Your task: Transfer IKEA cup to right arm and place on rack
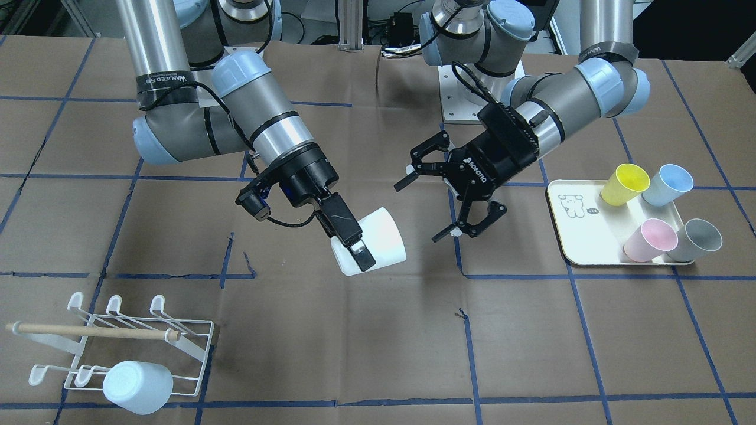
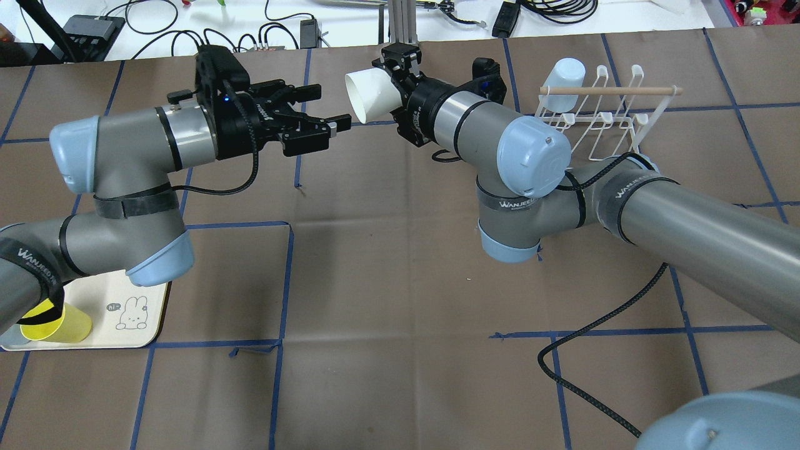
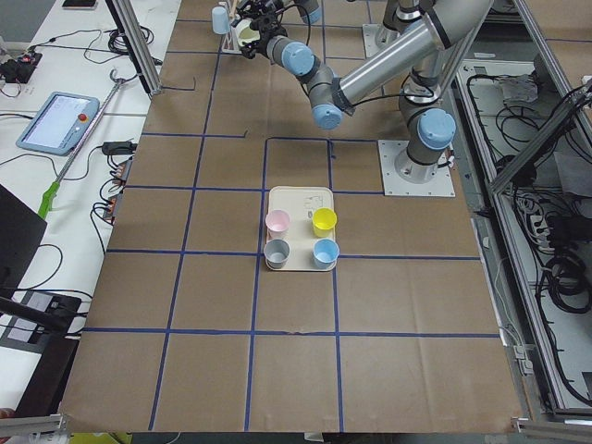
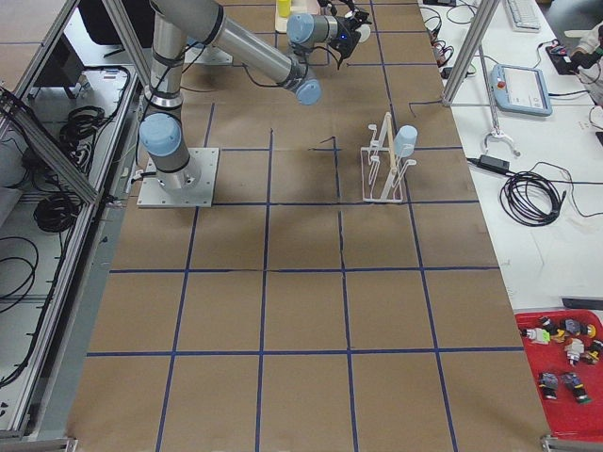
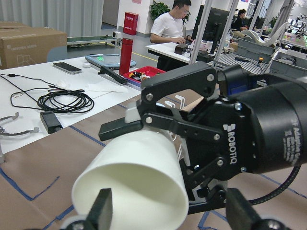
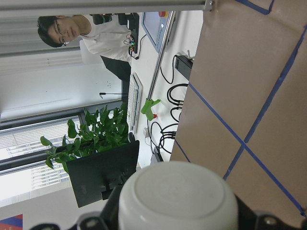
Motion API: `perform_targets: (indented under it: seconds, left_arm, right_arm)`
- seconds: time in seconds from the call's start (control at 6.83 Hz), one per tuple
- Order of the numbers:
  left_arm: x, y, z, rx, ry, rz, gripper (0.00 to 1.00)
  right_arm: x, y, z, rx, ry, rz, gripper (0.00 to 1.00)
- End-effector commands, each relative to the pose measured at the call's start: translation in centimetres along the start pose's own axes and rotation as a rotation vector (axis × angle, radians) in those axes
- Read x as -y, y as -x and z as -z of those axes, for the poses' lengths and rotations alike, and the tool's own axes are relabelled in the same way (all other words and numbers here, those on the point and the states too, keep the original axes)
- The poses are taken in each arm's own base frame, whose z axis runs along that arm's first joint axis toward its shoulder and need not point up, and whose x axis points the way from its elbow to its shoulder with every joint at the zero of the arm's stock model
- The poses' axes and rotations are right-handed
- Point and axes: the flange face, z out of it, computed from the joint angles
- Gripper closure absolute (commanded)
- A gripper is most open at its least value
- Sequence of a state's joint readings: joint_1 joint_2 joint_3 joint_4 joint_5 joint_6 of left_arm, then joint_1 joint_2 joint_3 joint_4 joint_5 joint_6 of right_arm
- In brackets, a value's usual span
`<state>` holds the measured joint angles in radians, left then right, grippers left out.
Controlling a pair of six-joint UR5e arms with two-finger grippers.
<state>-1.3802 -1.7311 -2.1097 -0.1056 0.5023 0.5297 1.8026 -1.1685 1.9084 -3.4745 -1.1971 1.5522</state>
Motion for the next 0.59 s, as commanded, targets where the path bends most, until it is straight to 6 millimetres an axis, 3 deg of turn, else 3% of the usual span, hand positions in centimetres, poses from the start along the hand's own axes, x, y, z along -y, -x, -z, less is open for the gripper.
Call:
perform_targets:
  seconds: [0.0, 0.29, 0.44]
  left_arm:
    - [-0.3, 3.4, 3.6, 0.079, -0.027, 0.029, 0.01]
    - [-0.8, 5.0, 4.1, 0.19, 0.039, 0.053, 0.01]
    - [-2.3, 6.5, 3.8, 0.332, 0.137, 0.102, 0.01]
  right_arm:
    - [5.0, 0.6, 0.7, 0.016, -0.015, 0.068, 0.75]
    - [11.4, 1.3, 2.7, 0.032, -0.088, 0.257, 0.89]
    - [13.7, 1.3, 3.5, 0.024, -0.131, 0.434, 0.91]
